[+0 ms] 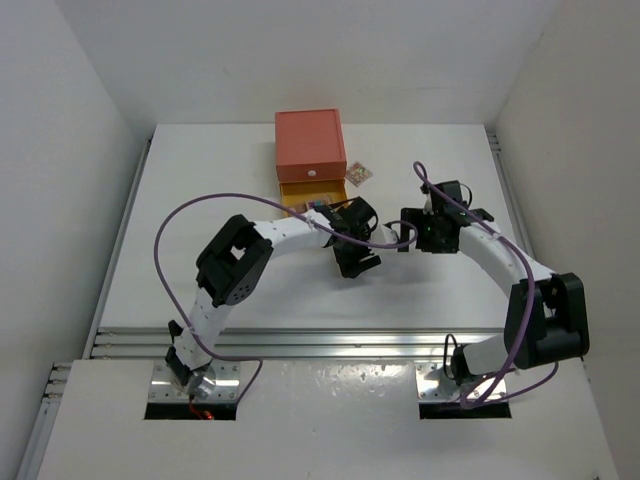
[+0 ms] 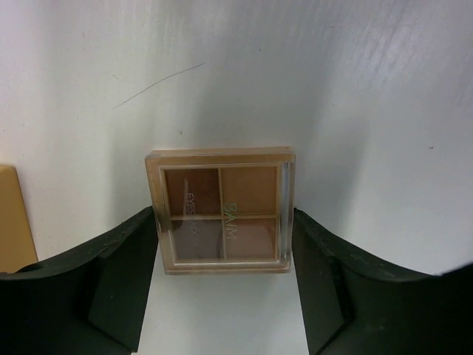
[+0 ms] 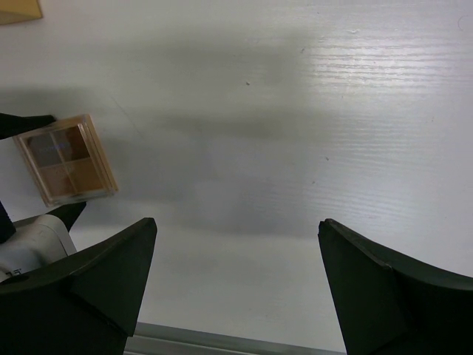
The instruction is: Organize the makeup
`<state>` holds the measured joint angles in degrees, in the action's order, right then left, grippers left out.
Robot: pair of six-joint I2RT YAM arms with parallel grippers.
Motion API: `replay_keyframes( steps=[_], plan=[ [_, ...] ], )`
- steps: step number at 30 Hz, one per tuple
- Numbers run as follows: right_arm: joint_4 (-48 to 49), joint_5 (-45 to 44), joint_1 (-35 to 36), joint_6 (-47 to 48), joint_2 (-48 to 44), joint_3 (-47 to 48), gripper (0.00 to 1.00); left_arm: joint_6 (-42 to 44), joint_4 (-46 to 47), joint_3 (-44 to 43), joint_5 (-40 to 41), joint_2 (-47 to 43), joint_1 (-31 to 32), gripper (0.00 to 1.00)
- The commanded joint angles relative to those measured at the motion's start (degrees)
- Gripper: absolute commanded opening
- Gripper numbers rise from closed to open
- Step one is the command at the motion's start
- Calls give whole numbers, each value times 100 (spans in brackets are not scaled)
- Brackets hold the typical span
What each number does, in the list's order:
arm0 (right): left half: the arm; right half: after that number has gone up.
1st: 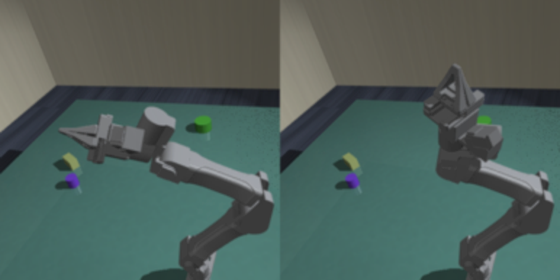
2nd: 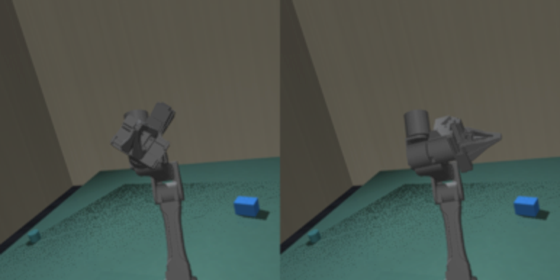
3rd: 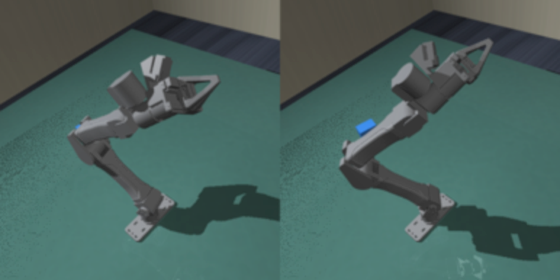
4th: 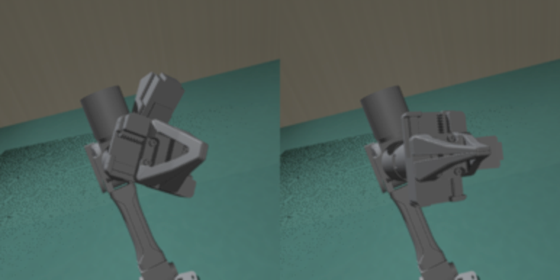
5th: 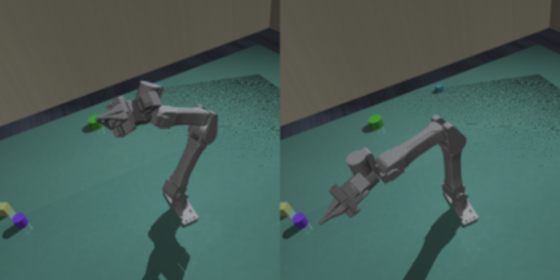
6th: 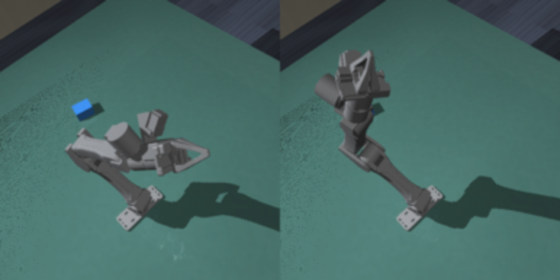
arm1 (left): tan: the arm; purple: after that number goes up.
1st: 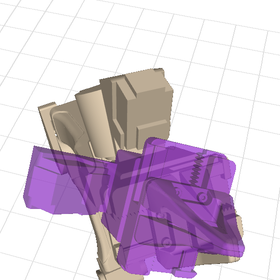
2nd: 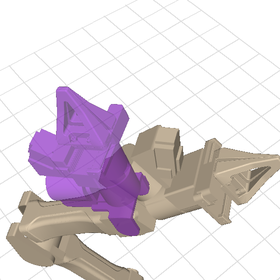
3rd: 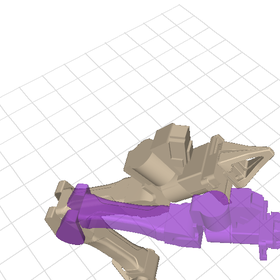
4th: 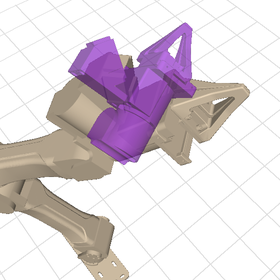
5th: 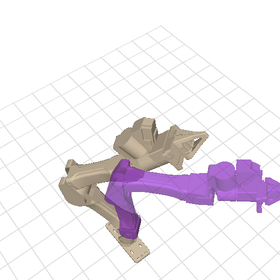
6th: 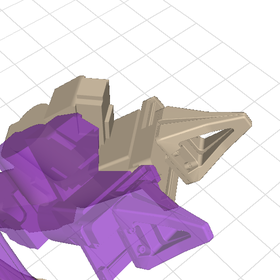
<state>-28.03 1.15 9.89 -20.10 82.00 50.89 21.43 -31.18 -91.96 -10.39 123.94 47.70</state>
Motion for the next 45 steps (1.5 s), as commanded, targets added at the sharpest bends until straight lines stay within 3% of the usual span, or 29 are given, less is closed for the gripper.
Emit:
replay_keyframes(
  steps=[1, 4, 9, 13, 18, 23, 33, 36, 41, 45],
  plan=[
    [70, -27, 39, 50, -210, 316, 91, 125, -380, 127, 82, 271, 29, 52],
    [78, -44, 39, 15, -210, 342, 91, 125, -432, 64, 20, 149, 29, 45],
    [70, -106, 39, -3, -175, 570, 91, 72, -915, -558, -234, -282, -33, 43],
    [227, -106, 30, 93, -35, 965, 91, -51, -1232, -1305, -718, -853, -463, 41],
    [377, -202, 13, -264, 666, 1799, 91, 203, -1233, -1710, -483, -1258, -1130, 41],
    [1096, -413, 39, -969, 1606, 2618, 91, 827, -1233, -1711, -226, -934, -1737, 41],
    [1493, -1213, 233, -1945, 3506, 4305, 91, 1847, -1118, -1536, -94, -247, -1975, 44],
    [1896, -1353, 303, -2165, 3955, 4630, 91, 1909, -1118, -1378, -94, -195, -2107, 49],
    [2039, -1986, 601, -2015, 4866, 5535, 91, 1909, -1004, -1324, 10, -133, -2160, 77],
    [1916, -2031, 689, -2208, 5484, 6283, 91, 1786, -1004, -1394, 11, -133, -2213, 84]
  ],
)
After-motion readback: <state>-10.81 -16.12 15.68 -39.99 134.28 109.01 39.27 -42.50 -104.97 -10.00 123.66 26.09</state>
